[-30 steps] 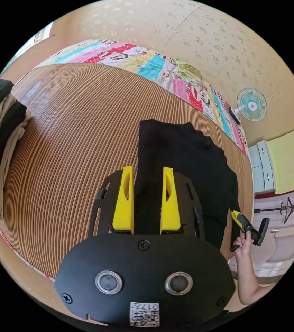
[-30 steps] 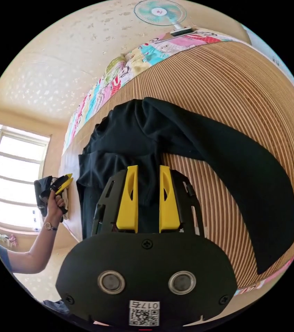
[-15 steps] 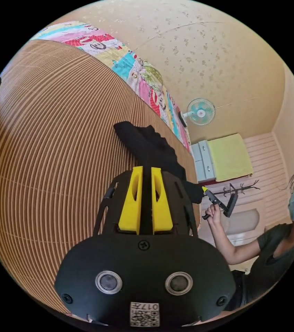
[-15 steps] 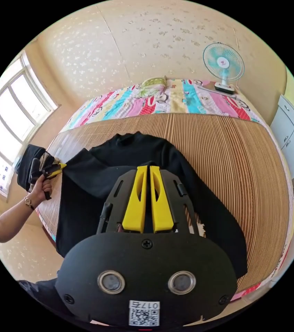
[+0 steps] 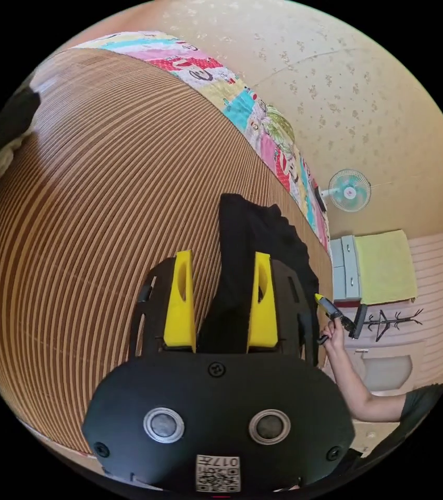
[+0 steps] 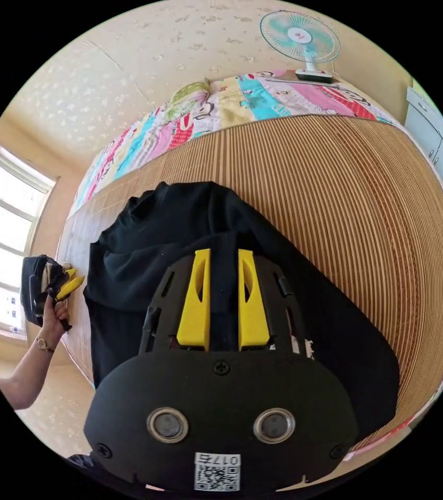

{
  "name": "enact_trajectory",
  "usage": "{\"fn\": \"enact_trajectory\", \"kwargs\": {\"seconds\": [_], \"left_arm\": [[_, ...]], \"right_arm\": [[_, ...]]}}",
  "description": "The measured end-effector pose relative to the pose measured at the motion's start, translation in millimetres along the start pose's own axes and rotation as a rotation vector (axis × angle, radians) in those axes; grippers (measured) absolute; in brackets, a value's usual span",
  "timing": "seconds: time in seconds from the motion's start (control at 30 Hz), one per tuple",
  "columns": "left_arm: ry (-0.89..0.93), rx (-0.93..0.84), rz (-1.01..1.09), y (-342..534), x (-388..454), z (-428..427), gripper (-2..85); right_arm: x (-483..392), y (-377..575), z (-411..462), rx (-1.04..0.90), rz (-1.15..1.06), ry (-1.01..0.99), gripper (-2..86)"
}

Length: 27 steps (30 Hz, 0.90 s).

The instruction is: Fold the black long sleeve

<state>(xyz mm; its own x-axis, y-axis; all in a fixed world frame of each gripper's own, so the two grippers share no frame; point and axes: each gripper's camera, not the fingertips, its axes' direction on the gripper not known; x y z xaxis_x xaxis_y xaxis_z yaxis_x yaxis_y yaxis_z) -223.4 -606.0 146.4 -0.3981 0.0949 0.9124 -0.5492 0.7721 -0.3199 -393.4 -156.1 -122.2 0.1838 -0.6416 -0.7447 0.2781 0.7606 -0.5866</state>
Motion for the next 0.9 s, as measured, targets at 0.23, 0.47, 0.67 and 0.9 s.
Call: {"fn": "enact_trajectory", "kwargs": {"seconds": [0.23, 0.47, 0.67, 0.9], "left_arm": [[-0.294, -0.132, 0.11, -28, 50, 68, 4.6], [0.282, 0.104, -0.086, -23, -11, 27, 2.4], [0.238, 0.123, -0.388, -4, -88, 63, 4.9], [-0.033, 0.17, -0.17, 35, -7, 38, 5.7]], "right_arm": [[-2, 21, 12, -0.087, -0.028, 0.027, 2.3], [23, 23, -77, 0.231, 0.067, -0.137, 0.6], [78, 5, -61, 0.119, 0.253, -0.121, 1.3], [157, 117, -84, 0.088, 0.518, -0.469, 7.3]]}}
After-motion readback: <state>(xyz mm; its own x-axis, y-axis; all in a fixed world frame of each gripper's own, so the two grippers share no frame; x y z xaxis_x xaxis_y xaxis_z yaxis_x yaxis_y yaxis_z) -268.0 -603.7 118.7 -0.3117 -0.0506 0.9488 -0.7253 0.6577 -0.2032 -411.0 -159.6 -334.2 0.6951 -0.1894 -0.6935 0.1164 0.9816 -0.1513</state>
